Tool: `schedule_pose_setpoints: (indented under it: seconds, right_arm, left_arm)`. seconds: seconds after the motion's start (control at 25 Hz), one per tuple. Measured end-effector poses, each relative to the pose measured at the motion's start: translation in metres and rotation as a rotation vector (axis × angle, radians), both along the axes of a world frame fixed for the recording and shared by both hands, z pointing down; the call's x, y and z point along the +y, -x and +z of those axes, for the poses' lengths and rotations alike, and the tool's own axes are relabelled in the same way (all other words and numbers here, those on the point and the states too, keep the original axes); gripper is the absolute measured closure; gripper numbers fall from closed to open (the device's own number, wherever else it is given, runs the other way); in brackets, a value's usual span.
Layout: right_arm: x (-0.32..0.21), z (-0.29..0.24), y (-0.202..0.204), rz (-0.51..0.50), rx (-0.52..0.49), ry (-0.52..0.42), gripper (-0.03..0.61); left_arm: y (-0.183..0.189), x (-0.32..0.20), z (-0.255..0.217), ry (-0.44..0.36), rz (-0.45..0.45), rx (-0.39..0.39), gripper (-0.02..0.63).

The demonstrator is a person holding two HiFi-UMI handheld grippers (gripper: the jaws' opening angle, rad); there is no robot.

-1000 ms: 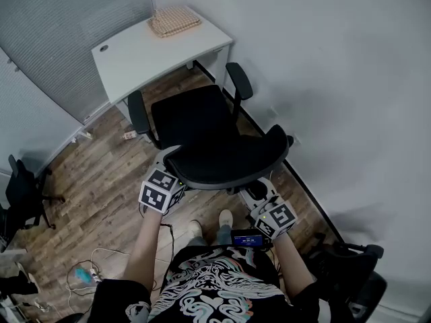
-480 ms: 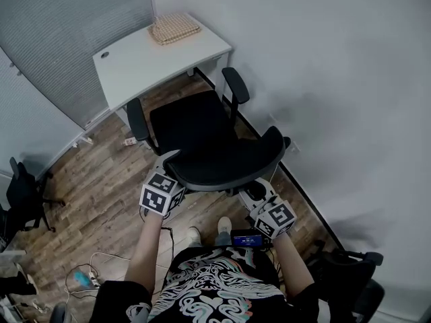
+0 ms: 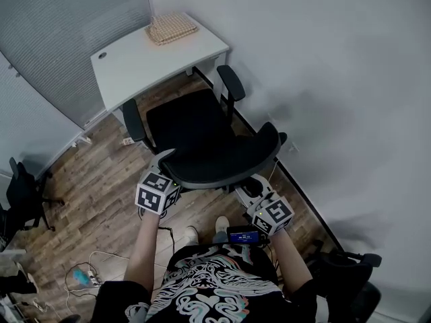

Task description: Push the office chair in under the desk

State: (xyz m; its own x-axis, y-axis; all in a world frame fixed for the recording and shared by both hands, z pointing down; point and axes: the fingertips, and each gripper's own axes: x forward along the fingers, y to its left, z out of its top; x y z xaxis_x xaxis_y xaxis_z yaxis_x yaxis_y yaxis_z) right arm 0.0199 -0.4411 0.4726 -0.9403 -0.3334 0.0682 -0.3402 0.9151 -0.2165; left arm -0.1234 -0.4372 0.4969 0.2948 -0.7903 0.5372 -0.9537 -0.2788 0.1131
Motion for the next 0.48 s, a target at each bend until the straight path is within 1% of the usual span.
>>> schedule_pose_setpoints:
  seconds: [0.08,0.24,0.48]
  right_arm:
    - [-0.006,-0.001,0.005,-0.011,-0.005,-0.003,0.471]
    - [-0.01,0.001,-0.003,-0.013,-0.007,-0.003,0.471]
    - [-0.015,-0.001,-0.003,-0.027,-0.015,-0.013,0.471]
  left_arm:
    - [0.004,-0.004,-0.001,-0.002,-0.011,-0.005,0.301]
    - [-0.003,-0.008,0.002,-0.001,-0.022,0.0,0.301]
    - [-0.002,-0.011,0.0,-0.003,-0.036,0.001,0.301]
